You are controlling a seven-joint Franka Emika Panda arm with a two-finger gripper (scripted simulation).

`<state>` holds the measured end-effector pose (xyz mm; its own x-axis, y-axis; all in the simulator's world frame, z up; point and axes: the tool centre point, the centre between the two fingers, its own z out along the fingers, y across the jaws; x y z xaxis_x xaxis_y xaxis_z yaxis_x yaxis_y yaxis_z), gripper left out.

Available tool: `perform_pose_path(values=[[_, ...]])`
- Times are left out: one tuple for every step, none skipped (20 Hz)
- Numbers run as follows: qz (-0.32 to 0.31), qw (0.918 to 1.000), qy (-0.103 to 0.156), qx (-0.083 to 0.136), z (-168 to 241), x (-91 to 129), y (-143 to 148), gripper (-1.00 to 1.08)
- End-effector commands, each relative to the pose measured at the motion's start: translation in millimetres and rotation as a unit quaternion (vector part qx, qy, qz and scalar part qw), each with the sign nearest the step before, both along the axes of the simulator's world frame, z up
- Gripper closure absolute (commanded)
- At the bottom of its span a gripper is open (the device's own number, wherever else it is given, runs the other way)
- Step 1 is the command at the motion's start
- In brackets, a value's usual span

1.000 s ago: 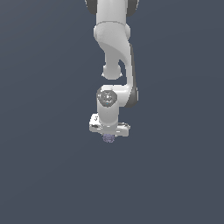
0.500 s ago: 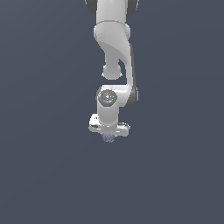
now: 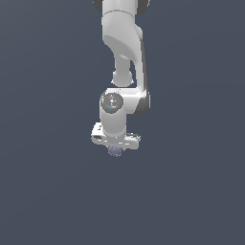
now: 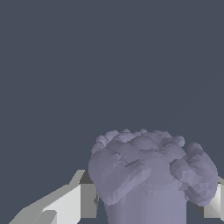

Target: Pick up the object and move it to a goal position.

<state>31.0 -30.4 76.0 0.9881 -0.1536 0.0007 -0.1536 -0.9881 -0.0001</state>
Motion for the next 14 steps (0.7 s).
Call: perform_pose_path(values=[[0.000,1.0000,0.000,0.000,16.7,8.6,-6.4,1.08],[0.000,1.0000,0.000,0.000,23.9,12.5,-9.2,1.08],[0.000,1.0000,0.000,0.000,31.4,16.4,-12.0,1.08],[0.000,1.0000,0.000,0.000,39.0,20.5,-15.0,1.08],[0.000,1.0000,0.000,0.000,46.5,24.8,-17.9,1.08],[0.000,1.0000,0.000,0.000,54.4,29.1,-20.9,1.08],[0.000,1.0000,0.000,0.000,62.4,33.5,-24.0,1.08],[0.000,1.0000,0.000,0.000,70.5,38.0,-27.1,1.08],[0.000,1.0000,0.000,0.000,78.3,42.4,-30.1,1.08],[0.000,1.0000,0.000,0.000,85.6,46.5,-32.9,1.08],[0.000,1.0000,0.000,0.000,92.0,50.4,-35.4,1.08],[0.000,1.0000,0.000,0.000,98.2,54.0,-37.8,1.08],[0.000,1.0000,0.000,0.000,103.9,57.4,-40.0,1.08],[0.000,1.0000,0.000,0.000,109.1,60.4,-42.0,1.08]])
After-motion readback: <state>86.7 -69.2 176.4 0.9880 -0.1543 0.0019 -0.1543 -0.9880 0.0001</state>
